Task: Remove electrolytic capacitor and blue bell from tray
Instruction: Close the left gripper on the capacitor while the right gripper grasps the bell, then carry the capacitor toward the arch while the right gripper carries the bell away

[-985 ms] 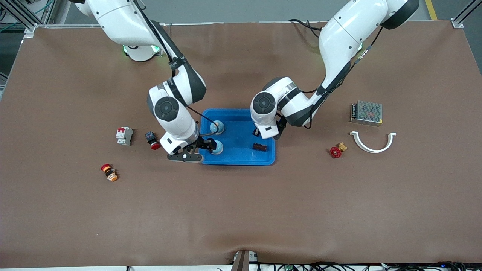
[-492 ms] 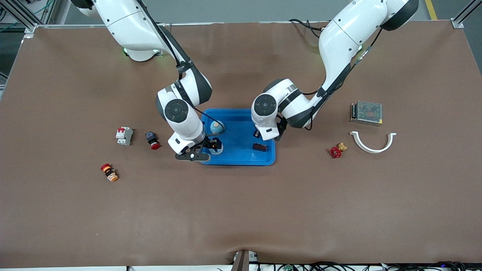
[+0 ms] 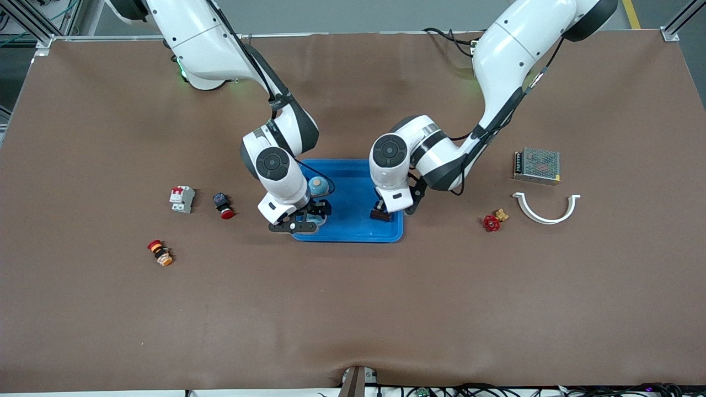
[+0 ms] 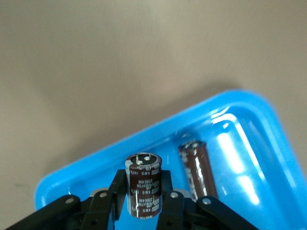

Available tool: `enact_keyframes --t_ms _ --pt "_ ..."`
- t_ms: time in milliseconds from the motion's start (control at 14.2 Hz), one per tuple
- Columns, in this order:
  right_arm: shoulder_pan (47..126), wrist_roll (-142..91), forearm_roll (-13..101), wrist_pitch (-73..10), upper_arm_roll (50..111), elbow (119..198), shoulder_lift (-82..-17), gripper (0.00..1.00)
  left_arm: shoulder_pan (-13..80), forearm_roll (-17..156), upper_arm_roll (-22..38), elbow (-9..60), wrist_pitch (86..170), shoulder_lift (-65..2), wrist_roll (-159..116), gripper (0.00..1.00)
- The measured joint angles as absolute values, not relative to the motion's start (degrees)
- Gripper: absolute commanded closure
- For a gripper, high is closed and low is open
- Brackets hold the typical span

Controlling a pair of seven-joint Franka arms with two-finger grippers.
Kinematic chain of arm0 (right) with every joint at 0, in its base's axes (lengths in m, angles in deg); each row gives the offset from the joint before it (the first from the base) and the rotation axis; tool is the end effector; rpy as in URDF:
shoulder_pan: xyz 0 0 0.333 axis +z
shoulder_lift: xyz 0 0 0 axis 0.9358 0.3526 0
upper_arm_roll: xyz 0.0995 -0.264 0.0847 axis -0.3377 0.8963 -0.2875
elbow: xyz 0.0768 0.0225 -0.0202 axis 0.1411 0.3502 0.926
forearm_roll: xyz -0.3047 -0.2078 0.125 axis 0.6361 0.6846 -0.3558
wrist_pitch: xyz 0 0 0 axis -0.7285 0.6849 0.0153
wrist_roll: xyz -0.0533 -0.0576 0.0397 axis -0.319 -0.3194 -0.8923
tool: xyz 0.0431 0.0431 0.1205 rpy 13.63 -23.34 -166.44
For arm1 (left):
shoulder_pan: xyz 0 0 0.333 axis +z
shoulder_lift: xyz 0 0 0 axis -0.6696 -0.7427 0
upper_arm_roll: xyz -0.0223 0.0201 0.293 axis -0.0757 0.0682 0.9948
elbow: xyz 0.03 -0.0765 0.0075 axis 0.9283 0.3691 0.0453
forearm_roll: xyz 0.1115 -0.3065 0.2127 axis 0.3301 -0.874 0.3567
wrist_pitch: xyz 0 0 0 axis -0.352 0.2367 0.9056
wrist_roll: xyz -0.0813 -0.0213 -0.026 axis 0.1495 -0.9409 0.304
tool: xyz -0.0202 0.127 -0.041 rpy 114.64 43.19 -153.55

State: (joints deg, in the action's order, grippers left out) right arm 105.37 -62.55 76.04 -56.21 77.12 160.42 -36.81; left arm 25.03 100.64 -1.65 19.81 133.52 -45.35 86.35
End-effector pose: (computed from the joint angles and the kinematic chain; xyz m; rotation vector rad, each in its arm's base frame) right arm 0.5426 0.3706 0.1692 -3.0754 0.0378 -0.0399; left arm 0.4964 -0.4280 0.1965 -2.6214 -1.5374 0.0219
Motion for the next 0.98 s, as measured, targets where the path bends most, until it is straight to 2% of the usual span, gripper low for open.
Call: enact_keyframes --t_ms 422,774,985 --pt "106.1 -62.5 76.0 -57.8 77.1 160.3 -35.5 0.00 32.0 100.8 -1.7 19.6 120.6 -36.8 66.1 1.00" --pt "106.5 -62.5 76.0 -59.3 77.1 160.3 -34.4 0.00 40.1 100.6 -2.5 20.5 114.9 -33.6 49.6 1.00" --pt "106.7 -62.5 76.0 -60.3 77.1 160.2 -33.7 0.00 47.4 99.3 -5.1 23.6 113.6 -29.8 36.6 1.00"
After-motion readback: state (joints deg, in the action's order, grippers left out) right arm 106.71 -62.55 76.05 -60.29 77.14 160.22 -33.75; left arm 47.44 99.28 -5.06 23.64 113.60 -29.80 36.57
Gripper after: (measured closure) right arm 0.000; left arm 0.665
